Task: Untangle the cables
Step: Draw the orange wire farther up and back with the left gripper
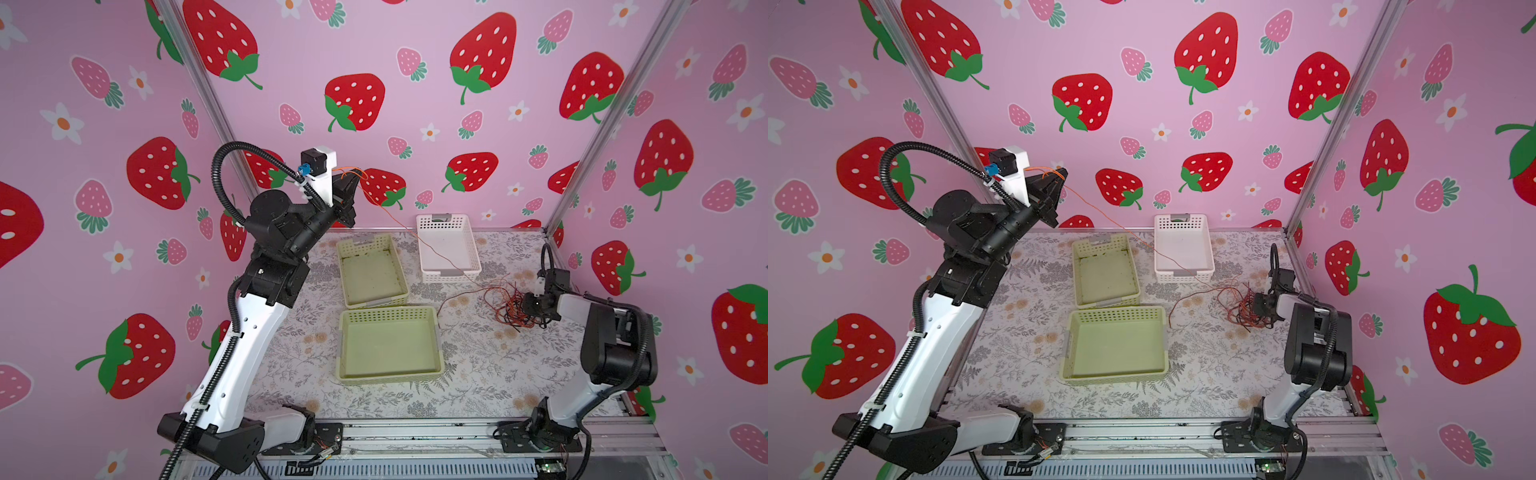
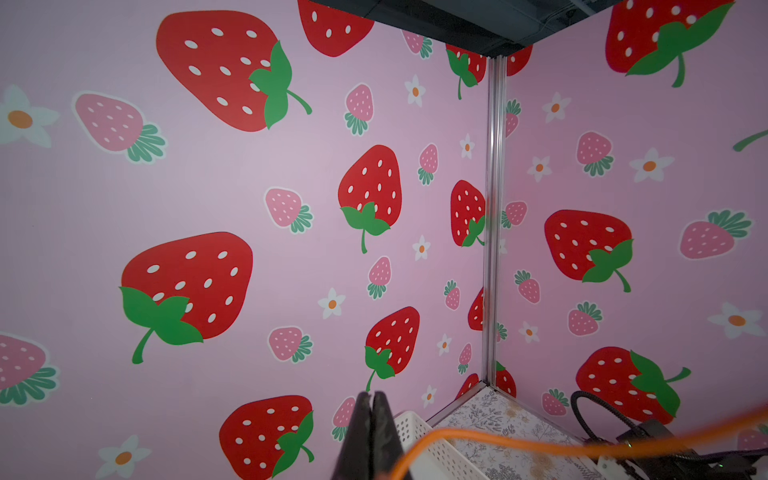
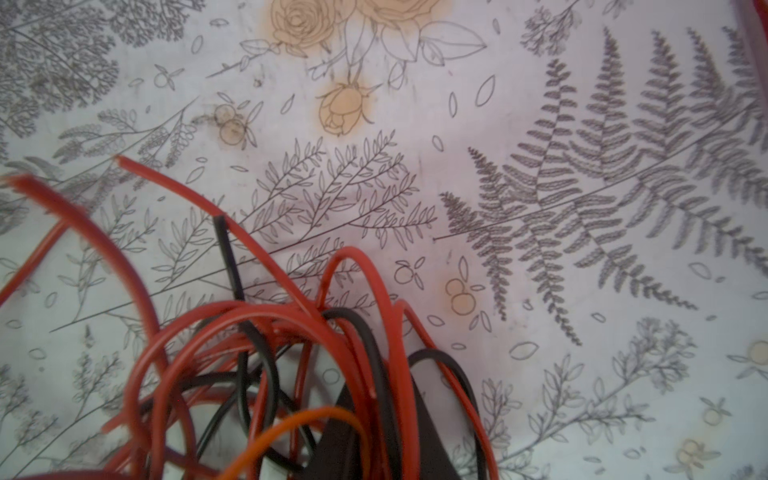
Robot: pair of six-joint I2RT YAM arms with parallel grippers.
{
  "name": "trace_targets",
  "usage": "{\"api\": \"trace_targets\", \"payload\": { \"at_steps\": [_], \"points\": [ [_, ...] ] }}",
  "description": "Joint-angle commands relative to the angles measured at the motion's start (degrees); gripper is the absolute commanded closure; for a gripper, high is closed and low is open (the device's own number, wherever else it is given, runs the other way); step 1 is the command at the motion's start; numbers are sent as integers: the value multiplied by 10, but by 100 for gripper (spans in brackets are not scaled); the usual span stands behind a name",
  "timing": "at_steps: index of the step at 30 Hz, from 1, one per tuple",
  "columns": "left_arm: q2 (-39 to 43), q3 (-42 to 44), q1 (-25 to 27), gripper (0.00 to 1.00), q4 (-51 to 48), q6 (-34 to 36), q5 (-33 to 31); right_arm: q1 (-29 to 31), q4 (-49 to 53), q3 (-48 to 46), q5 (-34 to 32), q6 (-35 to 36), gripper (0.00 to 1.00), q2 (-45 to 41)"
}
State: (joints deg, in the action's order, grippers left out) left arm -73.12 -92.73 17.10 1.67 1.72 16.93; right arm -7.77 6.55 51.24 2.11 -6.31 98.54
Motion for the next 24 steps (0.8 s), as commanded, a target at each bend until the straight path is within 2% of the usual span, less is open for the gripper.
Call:
{"api": "trace_targets", "payload": {
  "at_steps": [1, 11, 24],
  "points": [
    [19, -14, -21, 100, 1, 4, 4, -15, 34, -6, -25, 9, 82, 30],
    [24, -21, -59, 100, -8, -5, 17, -23, 35, -1, -28, 11, 82, 49],
    [20, -61, -171, 100, -19, -38, 48, -34, 34, 10, -27, 14, 82, 82]
  ]
}}
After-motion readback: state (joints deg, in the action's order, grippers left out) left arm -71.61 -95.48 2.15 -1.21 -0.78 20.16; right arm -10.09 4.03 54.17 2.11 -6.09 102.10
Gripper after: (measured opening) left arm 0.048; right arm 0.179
